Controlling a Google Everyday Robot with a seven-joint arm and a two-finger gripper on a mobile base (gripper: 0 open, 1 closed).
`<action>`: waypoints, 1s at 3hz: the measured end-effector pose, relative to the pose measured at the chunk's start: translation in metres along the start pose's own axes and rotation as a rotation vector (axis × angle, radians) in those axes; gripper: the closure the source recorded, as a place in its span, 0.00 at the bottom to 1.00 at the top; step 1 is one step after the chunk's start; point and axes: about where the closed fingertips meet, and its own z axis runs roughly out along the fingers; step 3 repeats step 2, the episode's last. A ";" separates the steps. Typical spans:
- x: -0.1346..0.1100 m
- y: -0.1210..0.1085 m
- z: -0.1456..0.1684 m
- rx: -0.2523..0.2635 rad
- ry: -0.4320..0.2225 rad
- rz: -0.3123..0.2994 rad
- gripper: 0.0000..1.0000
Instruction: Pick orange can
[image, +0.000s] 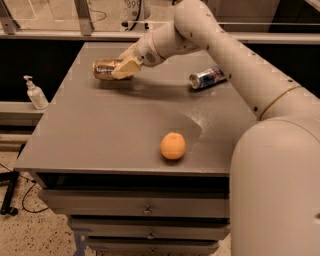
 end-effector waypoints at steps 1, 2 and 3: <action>-0.030 0.003 -0.036 -0.008 -0.017 -0.055 1.00; -0.033 0.004 -0.039 -0.013 -0.018 -0.060 1.00; -0.033 0.004 -0.039 -0.013 -0.018 -0.060 1.00</action>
Offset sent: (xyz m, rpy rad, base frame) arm -0.0118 -0.0120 0.0391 0.0021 -0.0398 0.0342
